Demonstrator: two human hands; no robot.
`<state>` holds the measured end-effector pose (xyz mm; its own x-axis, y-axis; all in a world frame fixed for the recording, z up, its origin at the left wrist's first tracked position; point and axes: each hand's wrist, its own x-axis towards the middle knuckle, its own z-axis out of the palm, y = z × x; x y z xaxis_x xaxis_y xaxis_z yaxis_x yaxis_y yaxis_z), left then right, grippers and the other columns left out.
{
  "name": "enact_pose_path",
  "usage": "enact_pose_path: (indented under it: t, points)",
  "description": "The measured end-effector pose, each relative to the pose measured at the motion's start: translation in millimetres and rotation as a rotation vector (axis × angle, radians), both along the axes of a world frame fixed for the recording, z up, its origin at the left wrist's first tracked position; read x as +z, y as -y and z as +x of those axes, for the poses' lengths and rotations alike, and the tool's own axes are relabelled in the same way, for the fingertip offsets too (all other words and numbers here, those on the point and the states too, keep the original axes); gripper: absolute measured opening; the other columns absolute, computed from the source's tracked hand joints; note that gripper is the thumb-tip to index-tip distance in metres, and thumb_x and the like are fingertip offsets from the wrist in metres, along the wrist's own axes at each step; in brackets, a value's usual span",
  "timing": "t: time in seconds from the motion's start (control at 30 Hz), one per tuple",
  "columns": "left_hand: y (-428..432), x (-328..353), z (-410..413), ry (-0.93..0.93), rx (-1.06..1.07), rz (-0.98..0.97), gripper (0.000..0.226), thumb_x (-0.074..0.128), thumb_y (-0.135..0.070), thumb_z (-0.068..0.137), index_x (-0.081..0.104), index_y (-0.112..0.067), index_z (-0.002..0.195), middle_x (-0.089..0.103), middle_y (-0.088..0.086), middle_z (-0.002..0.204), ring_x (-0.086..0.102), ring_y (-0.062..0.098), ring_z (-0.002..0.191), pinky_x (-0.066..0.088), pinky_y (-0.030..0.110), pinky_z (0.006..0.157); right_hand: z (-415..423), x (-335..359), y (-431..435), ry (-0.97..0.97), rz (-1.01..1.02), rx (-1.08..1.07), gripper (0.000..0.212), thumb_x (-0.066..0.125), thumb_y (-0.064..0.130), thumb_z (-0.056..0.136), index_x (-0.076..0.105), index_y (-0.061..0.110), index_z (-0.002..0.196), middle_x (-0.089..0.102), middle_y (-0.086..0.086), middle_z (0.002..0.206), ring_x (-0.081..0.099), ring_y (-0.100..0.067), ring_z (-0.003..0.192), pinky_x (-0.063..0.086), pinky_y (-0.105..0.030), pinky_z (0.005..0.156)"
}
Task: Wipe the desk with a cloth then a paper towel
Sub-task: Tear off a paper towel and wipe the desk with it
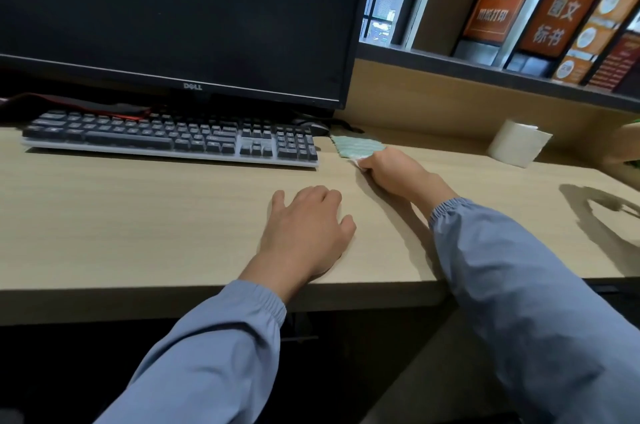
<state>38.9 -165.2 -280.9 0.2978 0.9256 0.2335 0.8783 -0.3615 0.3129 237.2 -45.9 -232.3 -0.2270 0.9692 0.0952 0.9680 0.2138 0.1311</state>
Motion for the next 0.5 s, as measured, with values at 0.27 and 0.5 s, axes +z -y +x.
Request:
enact_pose_path:
  t: [0.27,0.5]
  points:
    - [0.4,0.0,0.4,0.001,-0.007,0.002,0.046,0.030,-0.048,0.105,0.050,-0.026,0.139,0.053,-0.006,0.143,0.046,0.016,0.134,0.022,0.056,0.118,28.5,1.5,0.6,-0.038,0.059,-0.056,0.045,0.040,0.008,0.104,0.068,0.024,0.135,0.071,-0.023,0.115,0.062,-0.042,0.101,0.047,-0.037,0.080]
    - [-0.1,1.1,1.5,-0.013,0.002,-0.015,0.047,0.030,-0.048,0.105,0.049,-0.026,0.141,0.052,-0.005,0.146,0.045,0.017,0.136,0.023,0.056,0.119,28.6,-0.7,19.2,-0.033,0.052,-0.026,0.048,0.042,0.004,0.100,0.069,0.026,0.133,0.070,-0.019,0.126,0.062,-0.041,0.110,0.051,-0.039,0.090]
